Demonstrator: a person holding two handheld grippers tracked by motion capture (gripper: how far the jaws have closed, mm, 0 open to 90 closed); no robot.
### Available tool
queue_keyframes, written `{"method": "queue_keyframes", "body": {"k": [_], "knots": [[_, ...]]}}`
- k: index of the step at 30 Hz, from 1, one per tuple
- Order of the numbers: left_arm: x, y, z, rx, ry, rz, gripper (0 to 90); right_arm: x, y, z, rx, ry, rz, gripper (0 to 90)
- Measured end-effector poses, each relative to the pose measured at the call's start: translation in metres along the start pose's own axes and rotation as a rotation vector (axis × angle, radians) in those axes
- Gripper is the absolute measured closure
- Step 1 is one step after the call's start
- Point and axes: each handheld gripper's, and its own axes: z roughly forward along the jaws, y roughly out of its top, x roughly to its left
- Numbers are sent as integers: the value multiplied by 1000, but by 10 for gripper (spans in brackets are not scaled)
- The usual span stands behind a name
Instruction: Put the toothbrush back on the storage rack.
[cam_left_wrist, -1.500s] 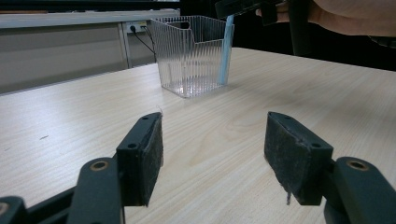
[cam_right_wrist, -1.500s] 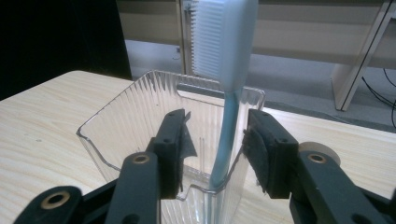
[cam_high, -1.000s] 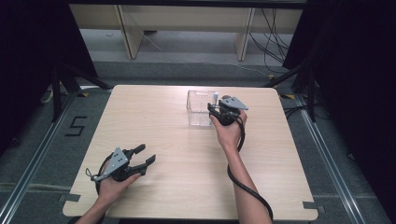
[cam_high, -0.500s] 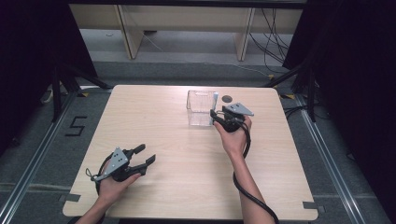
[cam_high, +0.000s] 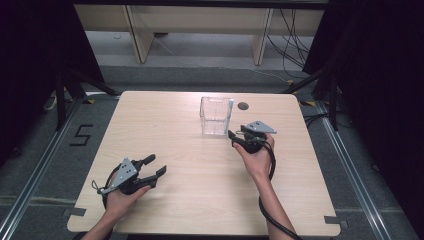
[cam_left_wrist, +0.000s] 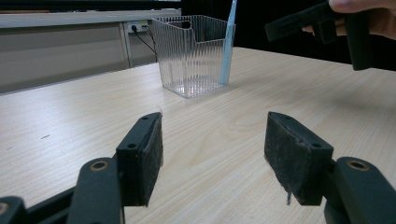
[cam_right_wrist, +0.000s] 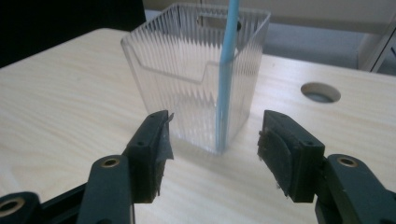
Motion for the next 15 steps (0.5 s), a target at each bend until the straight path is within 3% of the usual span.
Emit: {"method": "queue_keyframes", "body": {"k": [1, 2, 5, 8, 9, 10, 11, 12, 15], "knots": [[0, 0, 0, 0, 0, 0, 370, 1, -3, -2, 8, 1, 14, 430], [0, 0, 0, 0, 0, 0, 370, -1, -6, -3, 7, -5, -10, 430], [0, 0, 0, 0, 2, -2, 371, 0, -16, -9, 30, -2, 9, 428], [0, 0, 0, 0, 3, -2, 371, 0, -27, -13, 42, 7, -10, 428], [0, 0, 0, 0, 3, -2, 371, 3, -32, -16, 56, 17, 21, 428], [0, 0, 0, -1, 3, -2, 370, 3, -36, -17, 45, 17, 10, 428], [0, 0, 0, 0, 3, -4, 371, 0, -38, -19, 48, 8, -31, 428], [0, 0, 0, -1, 4, -4, 371, 3, -41, -20, 49, 18, 11, 427], [0, 0, 0, 0, 5, -3, 371, 4, -50, -26, 57, 8, 23, 427]]}}
